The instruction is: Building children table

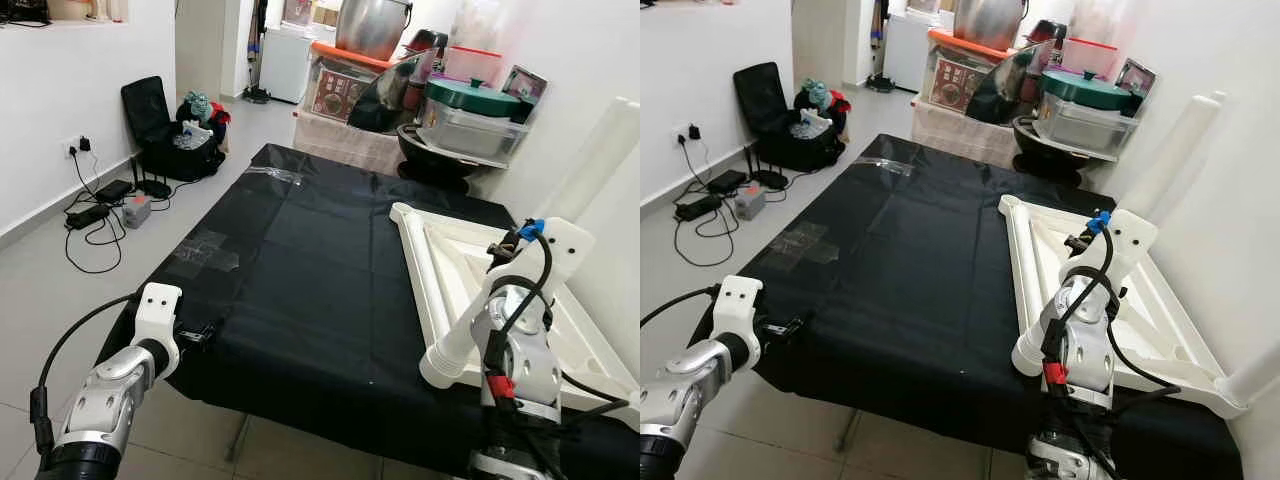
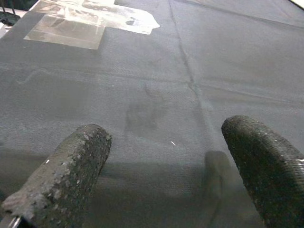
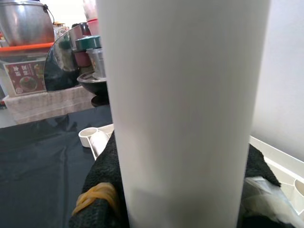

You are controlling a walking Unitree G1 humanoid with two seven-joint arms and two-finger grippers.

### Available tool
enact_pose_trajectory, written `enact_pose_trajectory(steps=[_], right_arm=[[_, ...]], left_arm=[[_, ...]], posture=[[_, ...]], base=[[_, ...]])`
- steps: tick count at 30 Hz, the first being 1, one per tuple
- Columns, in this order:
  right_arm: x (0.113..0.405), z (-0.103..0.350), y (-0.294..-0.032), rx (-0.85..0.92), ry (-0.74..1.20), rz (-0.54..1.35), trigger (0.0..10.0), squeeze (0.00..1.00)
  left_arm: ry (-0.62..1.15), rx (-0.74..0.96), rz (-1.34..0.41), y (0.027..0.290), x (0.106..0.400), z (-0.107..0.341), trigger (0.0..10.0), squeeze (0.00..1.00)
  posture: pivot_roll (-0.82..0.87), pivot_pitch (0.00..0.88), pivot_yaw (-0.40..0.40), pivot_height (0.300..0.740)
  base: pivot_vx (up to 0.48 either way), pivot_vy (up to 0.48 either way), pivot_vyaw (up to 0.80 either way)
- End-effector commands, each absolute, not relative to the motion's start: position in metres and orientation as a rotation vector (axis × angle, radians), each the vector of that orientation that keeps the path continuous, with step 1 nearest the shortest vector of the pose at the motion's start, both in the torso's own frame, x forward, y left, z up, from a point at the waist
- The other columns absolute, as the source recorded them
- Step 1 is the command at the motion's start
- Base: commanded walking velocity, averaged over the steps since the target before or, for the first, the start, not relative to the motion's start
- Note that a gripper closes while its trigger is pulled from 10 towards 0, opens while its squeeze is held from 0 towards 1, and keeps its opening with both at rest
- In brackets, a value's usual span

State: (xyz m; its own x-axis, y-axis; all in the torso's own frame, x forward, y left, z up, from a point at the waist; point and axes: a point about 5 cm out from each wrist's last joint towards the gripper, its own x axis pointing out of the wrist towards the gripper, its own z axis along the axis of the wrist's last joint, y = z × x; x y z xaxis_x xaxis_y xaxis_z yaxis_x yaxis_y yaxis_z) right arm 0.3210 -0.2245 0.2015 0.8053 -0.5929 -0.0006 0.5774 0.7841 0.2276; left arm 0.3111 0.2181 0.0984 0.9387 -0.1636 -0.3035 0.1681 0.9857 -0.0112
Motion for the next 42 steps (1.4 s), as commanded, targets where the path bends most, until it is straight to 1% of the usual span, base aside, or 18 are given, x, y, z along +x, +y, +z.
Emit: enact_pose_trajectory(steps=[1, 2, 6, 8, 9, 10, 11, 15, 16, 17, 19, 21, 22, 26, 37, 38, 41, 42], right_arm=[[0.310, 0.162, -0.243, 0.267, 0.095, -0.727, 7.2, 0.00], [0.313, 0.165, -0.240, 0.279, 0.078, -0.688, 10.0, 0.00], [0.317, 0.174, -0.235, 0.267, 0.032, -0.609, 10.0, 0.00], [0.318, 0.182, -0.239, 0.243, -0.009, -0.596, 10.0, 0.18], [0.318, 0.182, -0.239, 0.243, -0.009, -0.596, 10.0, 0.18], [0.318, 0.185, -0.240, 0.231, -0.021, -0.593, 10.0, 0.68], [0.318, 0.189, -0.242, 0.223, -0.038, -0.578, 10.0, 0.99], [0.320, 0.195, -0.245, 0.214, -0.056, -0.525, 10.0, 0.97], [0.322, 0.200, -0.245, 0.208, -0.070, -0.467, 10.0, 0.87], [0.325, 0.204, -0.244, 0.205, -0.082, -0.407, 10.0, 0.00], [0.328, 0.210, -0.245, 0.197, -0.106, -0.315, 10.0, 0.00], [0.331, 0.224, -0.245, 0.183, -0.166, -0.103, 10.0, 0.00], [0.331, 0.224, -0.245, 0.183, -0.166, -0.103, 10.0, 0.00], [0.331, 0.233, -0.255, 0.062, -0.157, 0.281, 10.0, 0.00], [0.340, 0.224, -0.253, 0.047, -0.064, 0.456, 10.0, 0.00], [0.348, 0.220, -0.250, 0.055, -0.036, 0.472, 3.0, 0.00], [0.350, 0.220, -0.250, 0.056, -0.038, 0.471, 3.0, 0.00], [0.352, 0.222, -0.251, 0.065, -0.050, 0.452, 0.0, 0.00]], left_arm=[[0.337, 0.009, -0.182, 0.213, 0.308, 0.092, 10.0, 0.00], [0.338, 0.009, -0.180, 0.214, 0.308, 0.092, 10.0, 0.00], [0.337, 0.011, -0.179, 0.214, 0.309, 0.093, 10.0, 0.00], [0.336, 0.013, -0.181, 0.215, 0.310, 0.093, 10.0, 0.00], [0.336, 0.013, -0.181, 0.215, 0.310, 0.093, 10.0, 0.00], [0.335, 0.013, -0.181, 0.215, 0.310, 0.093, 10.0, 0.00], [0.335, 0.015, -0.182, 0.215, 0.310, 0.093, 10.0, 0.00], [0.333, 0.017, -0.182, 0.215, 0.311, 0.094, 10.0, 0.00], [0.332, 0.018, -0.183, 0.216, 0.311, 0.094, 10.0, 0.00], [0.331, 0.019, -0.183, 0.216, 0.312, 0.095, 10.0, 0.00], [0.329, 0.021, -0.184, 0.217, 0.312, 0.096, 10.0, 0.00], [0.324, 0.026, -0.187, 0.218, 0.313, 0.097, 10.0, 0.00], [0.324, 0.026, -0.187, 0.218, 0.313, 0.097, 10.0, 0.00], [0.319, 0.031, -0.192, 0.219, 0.315, 0.099, 10.0, 0.00], [0.311, 0.031, -0.200, 0.217, 0.316, 0.101, 10.0, 0.00], [0.307, 0.034, -0.200, 0.218, 0.316, 0.101, 10.0, 0.00], [0.307, 0.035, -0.200, 0.219, 0.316, 0.102, 10.0, 0.00], [0.306, 0.035, -0.197, 0.220, 0.316, 0.102, 10.0, 0.00]], posture=[[0.10, 0.000, -0.167, 0.740], [0.10, 0.000, -0.166, 0.740], [0.10, 0.000, -0.164, 0.740], [0.09, 0.000, -0.159, 0.740], [0.09, 0.000, -0.159, 0.740], [0.09, 0.000, -0.159, 0.740], [0.09, 0.000, -0.157, 0.740], [0.09, 0.000, -0.154, 0.740], [0.09, 0.000, -0.153, 0.740], [0.09, 0.000, -0.153, 0.740], [0.09, 0.000, -0.149, 0.740], [0.10, 0.000, -0.148, 0.740], [0.10, 0.000, -0.148, 0.740], [0.10, 0.000, -0.144, 0.740], [0.11, 0.000, -0.152, 0.740], [0.13, 0.000, -0.158, 0.740], [0.13, 0.000, -0.158, 0.740], [0.13, 0.000, -0.160, 0.740]], base=[[0.000, 0.000, 0.00], [0.000, 0.000, 0.00], [0.000, 0.000, 0.00], [0.000, 0.000, 0.00], [0.000, 0.000, 0.00], [0.000, 0.000, 0.00], [0.000, 0.000, 0.00], [0.000, 0.000, 0.00], [0.000, 0.000, 0.00], [0.000, 0.000, 0.00], [0.000, 0.000, 0.00], [0.000, 0.000, 0.00], [0.000, 0.000, 0.00], [0.000, 0.000, 0.00], [0.000, 0.000, 0.00], [0.000, 0.000, 0.00], [0.000, 0.000, 0.00], [0.000, 0.000, 0.00]])
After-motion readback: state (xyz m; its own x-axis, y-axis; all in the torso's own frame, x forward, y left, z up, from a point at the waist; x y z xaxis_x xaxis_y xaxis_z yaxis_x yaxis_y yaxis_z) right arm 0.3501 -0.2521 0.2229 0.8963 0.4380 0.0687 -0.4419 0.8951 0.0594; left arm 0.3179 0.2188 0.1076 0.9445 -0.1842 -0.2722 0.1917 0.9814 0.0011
